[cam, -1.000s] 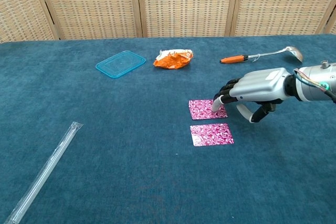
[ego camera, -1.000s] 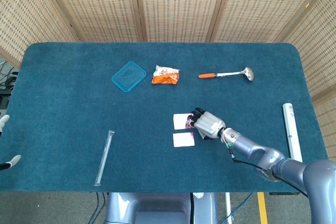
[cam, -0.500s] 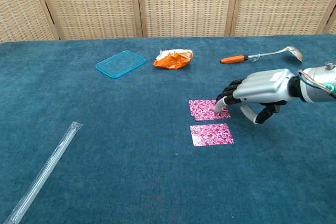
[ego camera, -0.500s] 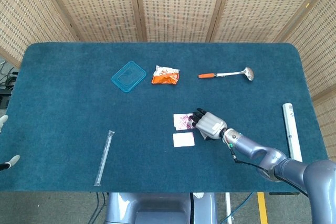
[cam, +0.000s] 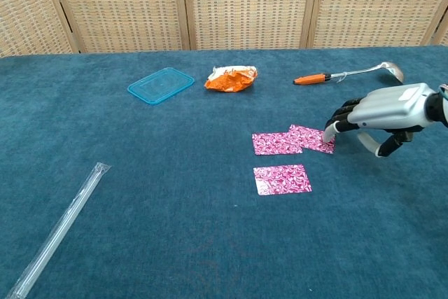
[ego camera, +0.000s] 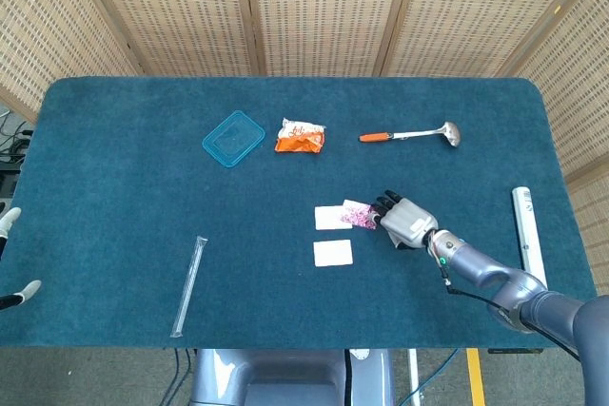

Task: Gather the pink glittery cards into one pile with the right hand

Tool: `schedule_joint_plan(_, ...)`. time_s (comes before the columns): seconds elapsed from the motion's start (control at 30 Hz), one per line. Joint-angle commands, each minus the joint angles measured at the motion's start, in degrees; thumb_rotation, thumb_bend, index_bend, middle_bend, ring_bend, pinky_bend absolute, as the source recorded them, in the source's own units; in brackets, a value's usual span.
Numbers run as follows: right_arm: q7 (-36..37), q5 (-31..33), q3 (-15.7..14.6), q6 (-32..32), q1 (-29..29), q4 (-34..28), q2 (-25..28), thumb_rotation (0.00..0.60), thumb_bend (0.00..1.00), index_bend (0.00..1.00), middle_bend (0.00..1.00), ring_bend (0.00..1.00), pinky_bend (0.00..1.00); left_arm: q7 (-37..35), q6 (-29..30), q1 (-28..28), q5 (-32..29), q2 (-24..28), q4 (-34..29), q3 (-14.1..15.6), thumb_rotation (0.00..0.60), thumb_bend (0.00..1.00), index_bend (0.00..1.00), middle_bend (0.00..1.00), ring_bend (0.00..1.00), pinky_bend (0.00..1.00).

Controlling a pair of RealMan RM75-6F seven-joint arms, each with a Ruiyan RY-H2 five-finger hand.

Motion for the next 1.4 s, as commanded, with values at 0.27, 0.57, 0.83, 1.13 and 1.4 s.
schedule_joint_plan(0.27, -0.4, 0.7, -0.4, 0.7, -1.7, 0.3, 1.9, 0.600, 0.93, 0.14, 0.12, 0.00, 0.00, 0.4, 0.0, -0.1, 0.3, -0.1, -0.4, 0.0, 0.600, 0.05, 0.00, 0.00, 0.00, 0.00)
schedule_joint_plan(0.57, -1.0, 0.5, 1.3, 1.4, -0.6, -1.4, 2.5, 0.600, 0.93, 0.14, 0.12, 0.00, 0.00, 0.7, 0.2, 0.0, 0.4, -0.1, -0.6, 0.1, 0.600, 0.05, 0.00, 0.00, 0.00, 0.00)
schedule_joint_plan(0.83, -1.6, 0.6, 2.3, -0.2, 0.8, -1.3, 0.6, 0.600, 0.93, 0.14, 0.12, 0.00, 0.00, 0.1, 0.4, 0.4, 0.0, 0.2, -0.2, 0.2, 0.600, 0.05, 0.00, 0.00, 0.00, 0.00)
schedule_joint_plan(1.13, -1.2, 0.2, 2.0, -1.3, 1.3, 0.5, -1.6, 0.600, 0.93, 0.14, 0.12, 0.00, 0.00, -0.3, 0.7, 0.8, -0.1, 0.3, 0.2, 0.3, 0.600, 0.05, 0.00, 0.00, 0.00, 0.00)
schedule_joint_plan(1.4, -0.6, -0.1, 1.3, -1.4, 0.9, 1.6, -1.9, 0.600, 0.93, 0.14, 0.12, 0.00, 0.00, -0.3, 0.6, 0.8, -0.1, 0.2, 0.3, 0.4, 0.600, 0.05, 0.00, 0.00, 0.00, 0.00)
